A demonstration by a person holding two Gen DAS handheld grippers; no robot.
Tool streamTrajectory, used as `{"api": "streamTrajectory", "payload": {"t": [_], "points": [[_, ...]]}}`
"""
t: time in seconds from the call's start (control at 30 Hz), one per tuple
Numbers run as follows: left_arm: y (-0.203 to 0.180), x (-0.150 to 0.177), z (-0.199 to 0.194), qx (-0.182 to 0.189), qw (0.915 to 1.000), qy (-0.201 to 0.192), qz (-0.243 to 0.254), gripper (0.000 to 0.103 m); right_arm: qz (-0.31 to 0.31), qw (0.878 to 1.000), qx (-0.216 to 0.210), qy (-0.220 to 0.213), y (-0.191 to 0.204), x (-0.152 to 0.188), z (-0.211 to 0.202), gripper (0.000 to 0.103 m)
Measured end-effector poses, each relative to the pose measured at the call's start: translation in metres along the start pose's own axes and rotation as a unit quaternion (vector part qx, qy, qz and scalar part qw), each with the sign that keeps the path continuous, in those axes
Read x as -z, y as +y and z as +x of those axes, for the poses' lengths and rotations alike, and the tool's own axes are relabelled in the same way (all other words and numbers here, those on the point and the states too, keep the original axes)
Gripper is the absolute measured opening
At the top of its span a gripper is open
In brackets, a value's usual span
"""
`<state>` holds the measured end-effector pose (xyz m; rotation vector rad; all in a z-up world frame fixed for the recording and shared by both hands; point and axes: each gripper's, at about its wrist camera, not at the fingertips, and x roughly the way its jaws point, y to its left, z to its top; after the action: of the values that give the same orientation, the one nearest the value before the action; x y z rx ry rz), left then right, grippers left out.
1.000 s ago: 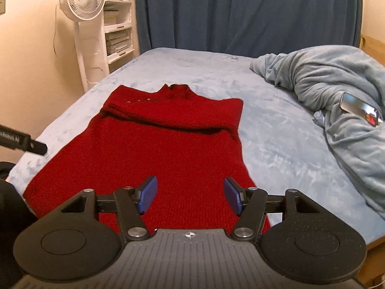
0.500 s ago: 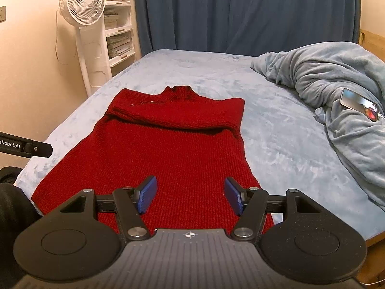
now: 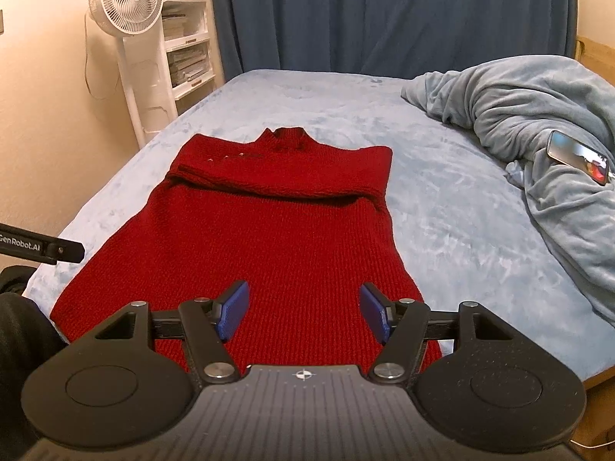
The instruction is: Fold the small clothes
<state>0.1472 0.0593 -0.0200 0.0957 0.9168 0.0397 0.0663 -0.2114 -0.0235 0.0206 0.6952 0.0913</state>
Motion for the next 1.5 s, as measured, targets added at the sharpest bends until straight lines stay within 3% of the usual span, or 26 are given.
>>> {"api": "streamTrajectory", "payload": {"t": [0.77,0.9,1.0,1.13,1.2,1.33,1.37,1.4,1.43,1.47,1.5], "points": [[0.015,0.003,0.048,0.003,0.9984,0.055,-0.006,0.103,-0.019,0.998,0.021,0.058,-0.001,0.002,0.039,0.066],[0.034,-0.004,0.071,0.015,0.9995,0.024,0.016,0.103,-0.009,0.997,0.012,0.079,-0.037,0.002,0.066,0.073],[0.057,-0.010,0.101,0.016,0.9990,0.027,0.032,0.103,0.039,0.992,0.026,0.118,-0.082,0.000,0.094,0.076],[0.073,-0.007,0.143,-0.006,0.9961,0.068,0.056,0.103,0.098,0.976,0.036,0.189,-0.135,0.006,0.137,0.078],[0.079,0.000,0.168,-0.001,0.9908,0.120,0.062,0.103,0.121,0.968,0.023,0.220,-0.151,0.015,0.157,0.078],[0.096,0.010,0.179,0.046,0.9852,0.165,-0.001,0.103,0.163,0.942,-0.011,0.292,-0.160,0.036,0.190,0.078],[0.099,0.010,0.180,0.065,0.9801,0.187,-0.011,0.103,0.166,0.937,-0.023,0.307,-0.157,0.041,0.193,0.078],[0.102,0.012,0.181,0.094,0.9722,0.214,-0.021,0.103,0.153,0.939,-0.032,0.305,-0.150,0.042,0.191,0.078],[0.101,0.014,0.179,0.101,0.9711,0.215,-0.017,0.102,0.134,0.942,-0.049,0.303,-0.141,0.042,0.187,0.064],[0.098,0.016,0.173,0.098,0.9745,0.202,-0.004,0.087,0.119,0.941,-0.065,0.310,-0.133,0.044,0.185,0.049],[0.096,0.016,0.166,0.101,0.9767,0.189,0.007,0.065,0.110,0.942,-0.065,0.310,-0.128,0.045,0.181,0.019]]}}
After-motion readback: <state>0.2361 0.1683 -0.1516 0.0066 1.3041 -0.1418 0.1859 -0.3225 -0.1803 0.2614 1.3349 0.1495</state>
